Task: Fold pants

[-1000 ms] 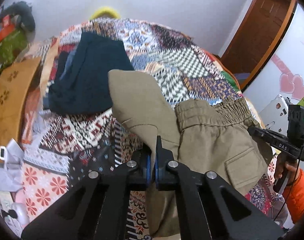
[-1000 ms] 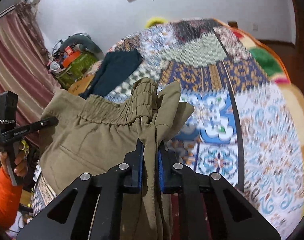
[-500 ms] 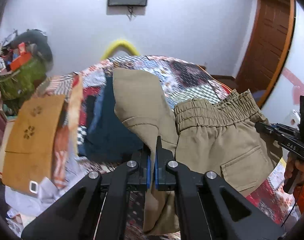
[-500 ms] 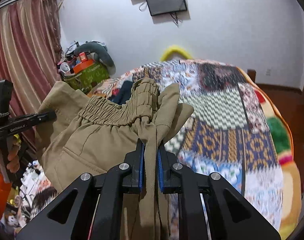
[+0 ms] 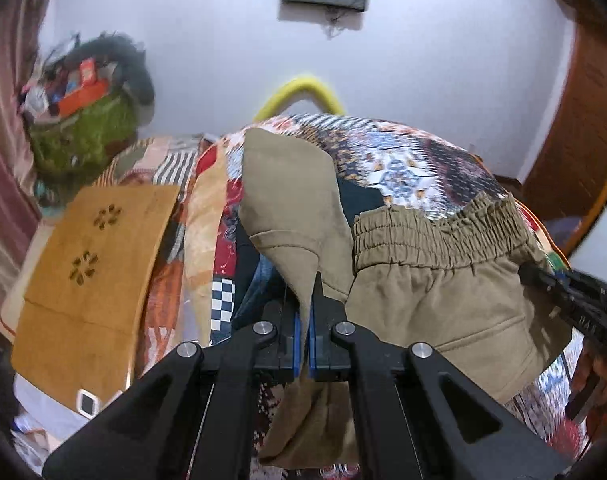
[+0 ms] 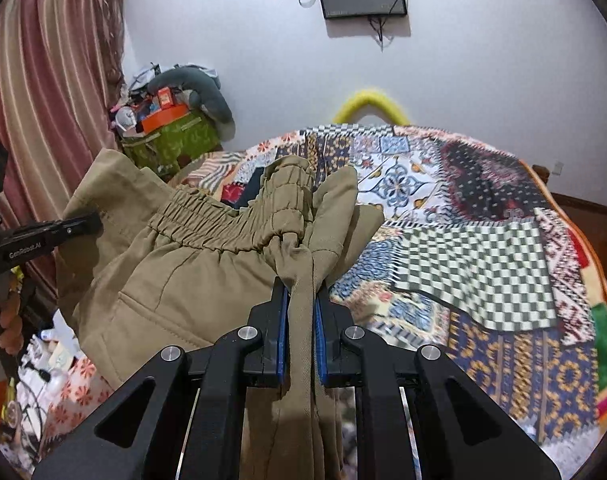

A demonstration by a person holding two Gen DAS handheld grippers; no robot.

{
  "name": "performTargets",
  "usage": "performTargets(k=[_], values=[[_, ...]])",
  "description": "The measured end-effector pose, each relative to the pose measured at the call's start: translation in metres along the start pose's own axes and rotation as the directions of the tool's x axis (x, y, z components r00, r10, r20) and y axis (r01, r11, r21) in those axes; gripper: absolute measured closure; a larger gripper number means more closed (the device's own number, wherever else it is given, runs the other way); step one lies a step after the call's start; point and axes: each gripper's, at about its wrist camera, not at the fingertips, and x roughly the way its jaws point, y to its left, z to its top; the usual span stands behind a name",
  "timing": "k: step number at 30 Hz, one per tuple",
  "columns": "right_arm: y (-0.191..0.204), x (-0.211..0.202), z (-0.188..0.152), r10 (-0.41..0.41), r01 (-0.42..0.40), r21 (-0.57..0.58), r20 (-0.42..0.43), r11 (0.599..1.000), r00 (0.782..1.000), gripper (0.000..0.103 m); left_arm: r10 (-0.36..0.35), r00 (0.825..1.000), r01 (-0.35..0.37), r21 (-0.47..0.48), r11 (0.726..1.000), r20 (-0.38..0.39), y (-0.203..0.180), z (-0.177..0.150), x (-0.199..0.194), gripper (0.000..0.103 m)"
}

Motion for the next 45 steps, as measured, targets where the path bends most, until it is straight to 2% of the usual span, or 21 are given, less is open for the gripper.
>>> performTargets(k=[5,8,12,14,15,17,19,22,26,30,32,33,37,39,42,45], values=[[0.008,0.045,0.002,-0.028,0.027,-0.011,-0.044,1.000,0.999,0.093,0.045,0.998,-0.046,-0.033,0.998,-0.042,0.019,-0.001,0.051,0.101],[0.008,0.070,-0.005,-0.045,0.044,-0.014,-0.087,0.999,0.995,0.093,0.046,0.996,-0.050,-0.053,0.997,-0.081,0.027,-0.006,0.080,0.101],[0.005,0.091,-0.021,-0.065,0.062,-0.025,-0.157,0.998,0.986,0.092,0.102,0.988,-0.104,-0.019,0.994,-0.116,0.030,-0.016,0.099,0.101],[0.002,0.093,-0.028,-0.072,0.068,-0.024,-0.176,0.997,0.982,0.088,0.104,0.985,-0.108,-0.027,0.994,-0.137,0.035,-0.020,0.102,0.099],[0.002,0.092,-0.028,-0.075,0.072,-0.024,-0.182,0.997,0.980,0.083,0.104,0.984,-0.110,-0.030,0.993,-0.145,0.038,-0.021,0.101,0.096],[0.002,0.086,-0.029,-0.081,0.079,-0.016,-0.191,0.997,0.978,0.081,0.118,0.981,-0.123,-0.025,0.992,-0.157,0.041,-0.025,0.097,0.090],[0.003,0.075,-0.028,-0.090,0.088,-0.019,-0.196,0.996,0.977,0.081,0.128,0.978,-0.133,-0.017,0.991,-0.163,0.042,-0.028,0.088,0.075],[0.008,0.053,-0.026,-0.093,0.088,-0.040,-0.168,0.995,0.981,0.076,0.120,0.983,-0.122,-0.005,0.993,-0.138,0.036,-0.032,0.059,0.062],[0.021,0.008,-0.020,-0.083,0.076,-0.070,-0.100,0.995,0.992,0.075,0.103,0.991,-0.100,0.038,0.994,-0.091,0.020,-0.029,0.014,0.061],[0.037,-0.043,-0.013,-0.056,0.055,-0.092,-0.006,0.994,0.998,0.075,0.052,0.999,-0.053,0.079,0.996,0.009,-0.006,-0.027,-0.056,0.061],[0.046,-0.077,-0.010,-0.023,0.028,-0.087,0.052,0.996,0.998,0.075,0.022,0.998,-0.027,0.095,0.995,0.063,-0.019,-0.028,-0.091,0.057],[0.050,-0.090,-0.009,-0.014,0.020,-0.087,0.076,0.996,0.997,0.075,0.008,0.996,-0.018,0.103,0.995,0.091,-0.025,-0.030,-0.109,0.052],[0.069,-0.152,-0.010,0.025,-0.005,-0.102,0.193,0.995,0.981,0.075,-0.036,0.973,0.004,0.140,0.990,0.226,-0.051,-0.044,-0.185,0.049],[0.082,-0.185,-0.016,0.043,-0.012,-0.121,0.260,0.993,0.965,0.075,-0.048,0.959,0.009,0.141,0.990,0.279,-0.059,-0.051,-0.214,0.049],[0.098,-0.217,-0.027,0.061,-0.014,-0.144,0.324,0.989,0.944,0.075,-0.079,0.938,0.036,0.134,0.990,0.337,-0.068,-0.066,-0.254,0.049],[0.116,-0.252,-0.042,0.073,-0.008,-0.163,0.394,0.987,0.916,0.075,-0.086,0.912,0.032,0.139,0.990,0.402,-0.078,-0.084,-0.289,0.049]])
